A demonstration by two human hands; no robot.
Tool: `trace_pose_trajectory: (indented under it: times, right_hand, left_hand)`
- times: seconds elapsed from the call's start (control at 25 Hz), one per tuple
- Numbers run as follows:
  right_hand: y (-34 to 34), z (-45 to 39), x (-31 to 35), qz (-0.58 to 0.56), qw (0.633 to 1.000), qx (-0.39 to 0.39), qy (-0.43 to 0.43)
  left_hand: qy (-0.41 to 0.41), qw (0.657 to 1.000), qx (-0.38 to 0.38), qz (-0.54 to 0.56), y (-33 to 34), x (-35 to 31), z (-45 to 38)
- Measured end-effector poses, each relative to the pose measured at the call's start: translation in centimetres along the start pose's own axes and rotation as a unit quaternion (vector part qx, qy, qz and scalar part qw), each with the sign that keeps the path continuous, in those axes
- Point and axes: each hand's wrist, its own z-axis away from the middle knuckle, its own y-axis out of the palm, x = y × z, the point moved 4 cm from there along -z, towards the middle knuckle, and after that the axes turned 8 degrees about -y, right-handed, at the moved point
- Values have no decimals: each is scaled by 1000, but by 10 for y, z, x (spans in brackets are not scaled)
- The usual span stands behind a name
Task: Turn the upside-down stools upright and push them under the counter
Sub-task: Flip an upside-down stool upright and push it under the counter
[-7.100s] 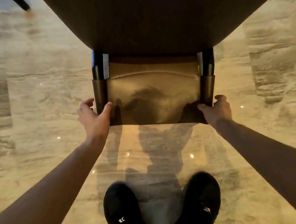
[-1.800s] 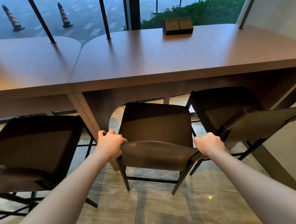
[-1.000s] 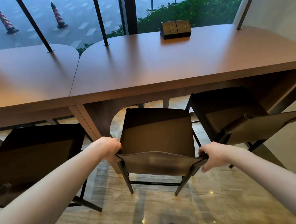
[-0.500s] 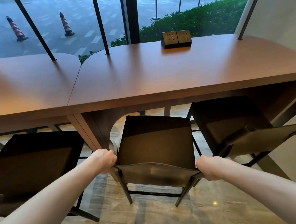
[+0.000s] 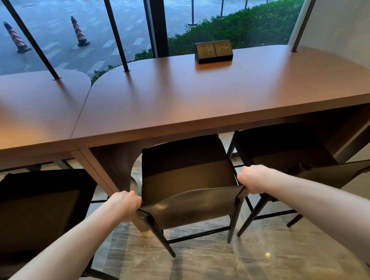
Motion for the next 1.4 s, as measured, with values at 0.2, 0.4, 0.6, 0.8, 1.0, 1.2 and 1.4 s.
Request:
trace_pose_trajectory:
  times: [0.2,0.4,0.6,0.8,1.0,1.2,1.4]
  right_hand:
    - [-8,-19,-27,41,998,-39,13]
    - [-3,-28,-42,53,997,-58,28]
    - [11,-28,-51,45,997,-55,30]
    - [26,-28,-54,23,997,-58,36]
    - [39,-25,-50,15,998,-52,33]
    - [52,-22,-48,5,998,-51,30]
    - [58,-22,-51,-9,998,-50,34]
  left_hand:
    - [-18,998,14,51,-2,-14,-2]
    - [-14,996,13,85,-5,-22,-6]
    - [-9,998,0,67,-9,-33,-13]
    - [5,998,-23,57,-12,-39,-17]
    - [12,999,-25,41,-11,-41,-19]
    - [25,999,-30,12,-21,-38,-27]
    - [24,999,-26,-19,-27,-37,-34]
